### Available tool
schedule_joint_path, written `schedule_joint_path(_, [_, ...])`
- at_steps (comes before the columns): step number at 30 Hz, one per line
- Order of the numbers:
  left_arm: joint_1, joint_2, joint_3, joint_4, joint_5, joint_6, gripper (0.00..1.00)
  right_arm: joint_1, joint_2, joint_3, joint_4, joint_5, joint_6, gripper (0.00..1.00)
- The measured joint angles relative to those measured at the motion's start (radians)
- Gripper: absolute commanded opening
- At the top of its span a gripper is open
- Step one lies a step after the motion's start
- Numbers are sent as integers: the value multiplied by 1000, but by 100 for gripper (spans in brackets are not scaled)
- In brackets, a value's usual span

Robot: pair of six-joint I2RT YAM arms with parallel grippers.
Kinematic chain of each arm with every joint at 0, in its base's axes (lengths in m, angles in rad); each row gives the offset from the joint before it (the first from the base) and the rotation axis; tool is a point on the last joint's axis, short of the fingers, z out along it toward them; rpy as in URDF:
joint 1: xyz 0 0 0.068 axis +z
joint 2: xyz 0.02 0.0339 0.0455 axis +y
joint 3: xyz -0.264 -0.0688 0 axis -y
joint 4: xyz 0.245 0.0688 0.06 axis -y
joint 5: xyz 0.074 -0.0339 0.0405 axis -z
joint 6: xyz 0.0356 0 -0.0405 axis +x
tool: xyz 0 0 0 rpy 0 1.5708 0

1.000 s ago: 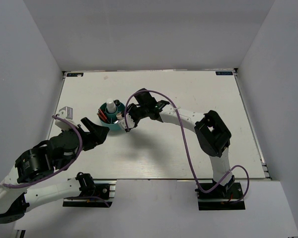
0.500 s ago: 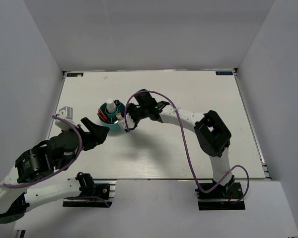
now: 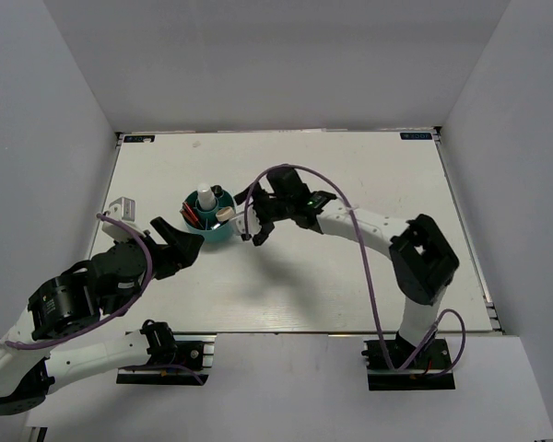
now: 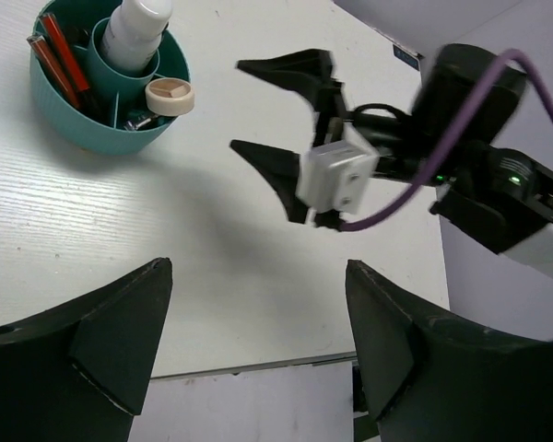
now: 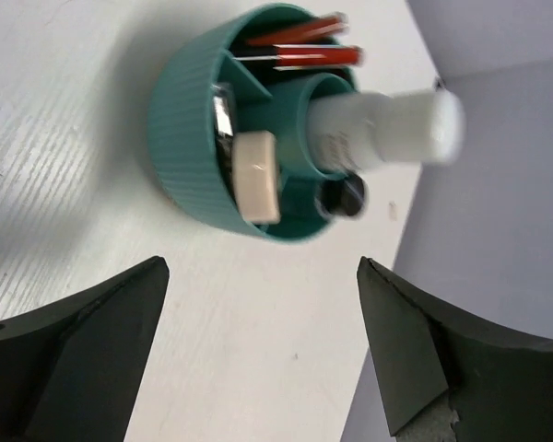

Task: Organize the makeup

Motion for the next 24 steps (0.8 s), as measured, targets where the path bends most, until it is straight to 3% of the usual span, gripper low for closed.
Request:
schedule_joint_path(5, [0,12,0,22,1,9,89,-39,-164,-33,-14,47,172,89])
schedule_joint_path(9, [0,32,-10,55,11,13,97,-82,-224,56,-151,117,390,89])
schedule_joint_path(14, [0,57,-77,105,60,16,98,-175,-298,85,-330,146,598,89])
schedule_joint_path(24, [0,183,-130,221,177,17,98,-285,-606,-119,-413,368,916,89])
